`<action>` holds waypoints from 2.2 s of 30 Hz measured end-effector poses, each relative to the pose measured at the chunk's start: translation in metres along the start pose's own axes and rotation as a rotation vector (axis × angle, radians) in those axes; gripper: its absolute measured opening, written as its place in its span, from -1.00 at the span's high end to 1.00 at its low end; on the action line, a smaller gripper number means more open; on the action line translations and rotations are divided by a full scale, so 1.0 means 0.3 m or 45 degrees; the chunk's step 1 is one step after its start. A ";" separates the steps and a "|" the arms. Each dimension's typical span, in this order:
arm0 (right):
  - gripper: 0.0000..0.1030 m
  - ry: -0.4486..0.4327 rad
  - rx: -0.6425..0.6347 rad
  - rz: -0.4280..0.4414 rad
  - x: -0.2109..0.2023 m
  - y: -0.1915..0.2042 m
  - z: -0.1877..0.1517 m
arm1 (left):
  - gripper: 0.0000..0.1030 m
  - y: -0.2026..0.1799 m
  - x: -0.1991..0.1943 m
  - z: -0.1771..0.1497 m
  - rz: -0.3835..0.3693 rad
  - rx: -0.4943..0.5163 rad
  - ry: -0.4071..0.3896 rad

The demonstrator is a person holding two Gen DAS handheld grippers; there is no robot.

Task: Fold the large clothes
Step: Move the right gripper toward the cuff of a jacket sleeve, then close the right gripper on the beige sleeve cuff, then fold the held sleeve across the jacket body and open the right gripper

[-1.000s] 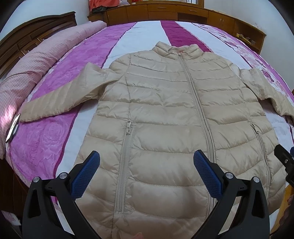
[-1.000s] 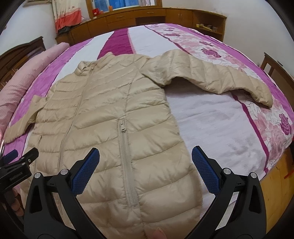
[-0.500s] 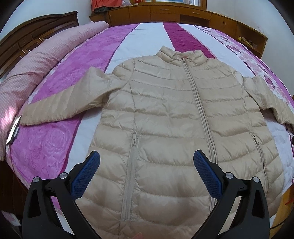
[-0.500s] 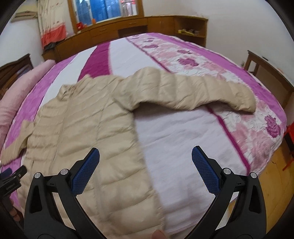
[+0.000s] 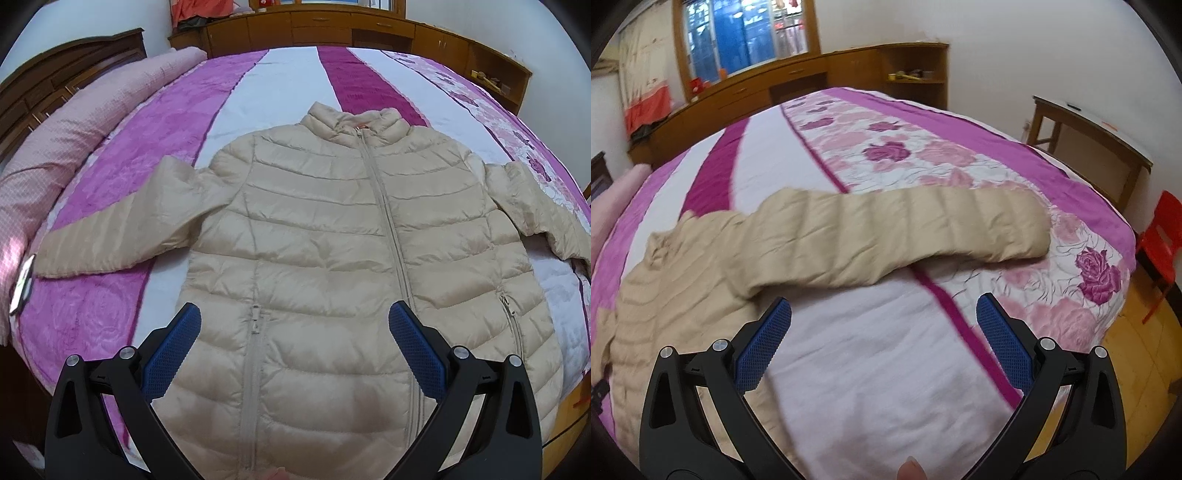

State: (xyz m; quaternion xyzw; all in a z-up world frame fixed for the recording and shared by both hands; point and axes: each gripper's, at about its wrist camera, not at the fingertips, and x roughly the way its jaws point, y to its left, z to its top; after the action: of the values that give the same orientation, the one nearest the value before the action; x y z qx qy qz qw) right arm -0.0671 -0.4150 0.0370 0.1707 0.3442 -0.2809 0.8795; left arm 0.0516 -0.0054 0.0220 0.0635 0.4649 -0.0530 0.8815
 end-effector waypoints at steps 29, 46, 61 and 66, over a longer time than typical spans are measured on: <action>-0.93 0.150 0.260 -0.204 0.511 -0.456 0.161 | -0.90 -0.101 0.261 -0.046 -0.004 0.018 0.225; 0.80 0.020 0.228 0.042 0.269 -0.408 0.166 | -0.90 -0.097 0.269 -0.057 -0.042 0.011 0.214; 0.82 -0.112 0.055 0.524 -0.114 0.038 0.224 | -0.90 -0.027 0.163 -0.001 -0.004 0.051 0.093; 0.82 -0.119 -0.031 0.634 -0.197 0.200 0.235 | -0.90 0.024 0.145 0.016 -0.015 0.020 0.068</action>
State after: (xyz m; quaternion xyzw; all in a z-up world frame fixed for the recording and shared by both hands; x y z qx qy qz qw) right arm -0.0302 -0.3805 0.1345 0.2263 0.2538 -0.0590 0.9385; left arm 0.0809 -0.0007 -0.0108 0.0690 0.4881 -0.0602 0.8680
